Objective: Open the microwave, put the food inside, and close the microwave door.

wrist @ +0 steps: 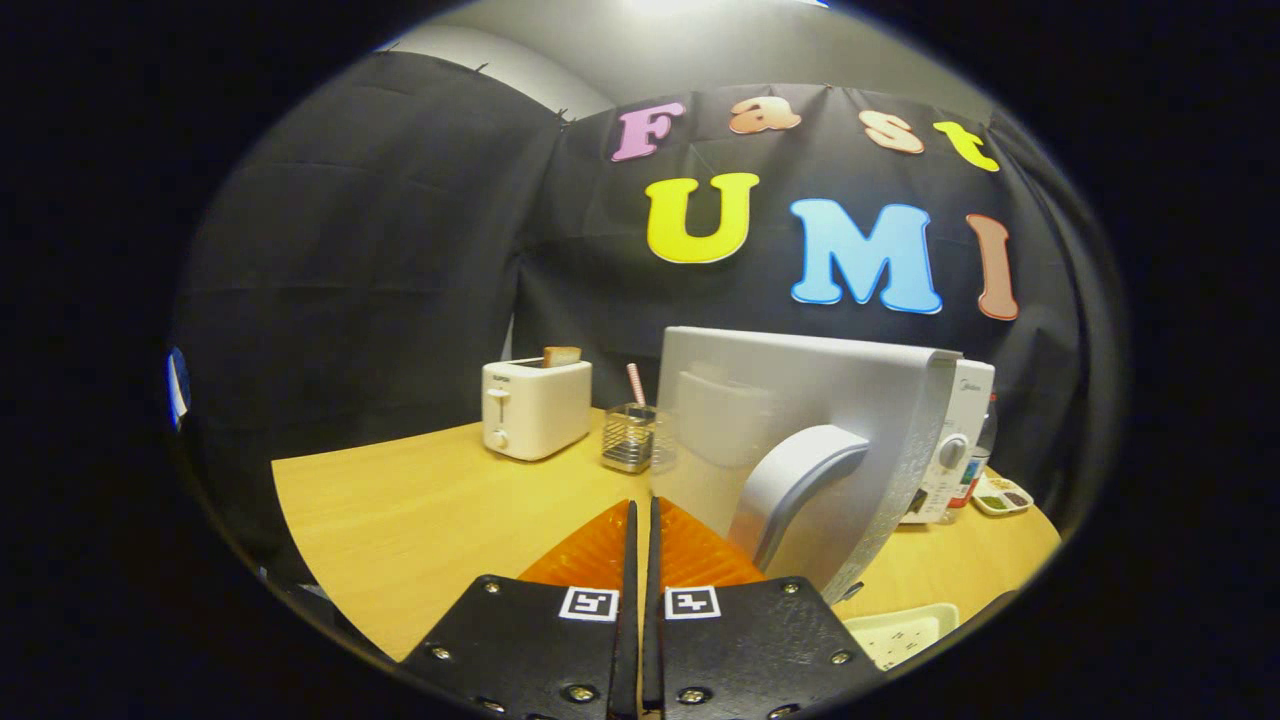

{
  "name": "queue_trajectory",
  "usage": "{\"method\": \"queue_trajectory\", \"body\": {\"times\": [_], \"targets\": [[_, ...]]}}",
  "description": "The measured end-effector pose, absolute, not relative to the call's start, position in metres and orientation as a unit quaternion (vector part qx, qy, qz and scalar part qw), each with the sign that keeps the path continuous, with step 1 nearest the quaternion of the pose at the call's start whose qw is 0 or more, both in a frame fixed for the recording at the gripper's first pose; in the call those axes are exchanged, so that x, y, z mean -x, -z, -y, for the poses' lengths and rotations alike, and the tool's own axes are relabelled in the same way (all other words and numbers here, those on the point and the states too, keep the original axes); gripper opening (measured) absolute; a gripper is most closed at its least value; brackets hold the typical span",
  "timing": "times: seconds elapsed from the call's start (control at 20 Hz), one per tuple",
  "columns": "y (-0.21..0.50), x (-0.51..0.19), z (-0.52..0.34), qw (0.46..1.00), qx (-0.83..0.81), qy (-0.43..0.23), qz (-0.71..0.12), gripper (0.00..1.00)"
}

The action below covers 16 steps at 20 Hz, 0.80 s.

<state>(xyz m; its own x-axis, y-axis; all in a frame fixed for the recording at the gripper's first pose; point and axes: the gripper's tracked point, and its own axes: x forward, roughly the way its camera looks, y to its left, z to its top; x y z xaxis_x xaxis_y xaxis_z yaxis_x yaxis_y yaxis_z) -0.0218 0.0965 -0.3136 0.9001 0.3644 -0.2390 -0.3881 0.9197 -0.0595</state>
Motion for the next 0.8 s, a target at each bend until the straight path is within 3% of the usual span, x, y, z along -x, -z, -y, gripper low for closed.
{"method": "queue_trajectory", "body": {"times": [0.45, 0.8], "targets": [[0.321, -0.056, 0.003, 0.987, 0.035, -0.087, -0.131, 0.03], [0.329, -0.11, 0.041, 0.989, 0.019, -0.042, -0.141, 0.03]]}}
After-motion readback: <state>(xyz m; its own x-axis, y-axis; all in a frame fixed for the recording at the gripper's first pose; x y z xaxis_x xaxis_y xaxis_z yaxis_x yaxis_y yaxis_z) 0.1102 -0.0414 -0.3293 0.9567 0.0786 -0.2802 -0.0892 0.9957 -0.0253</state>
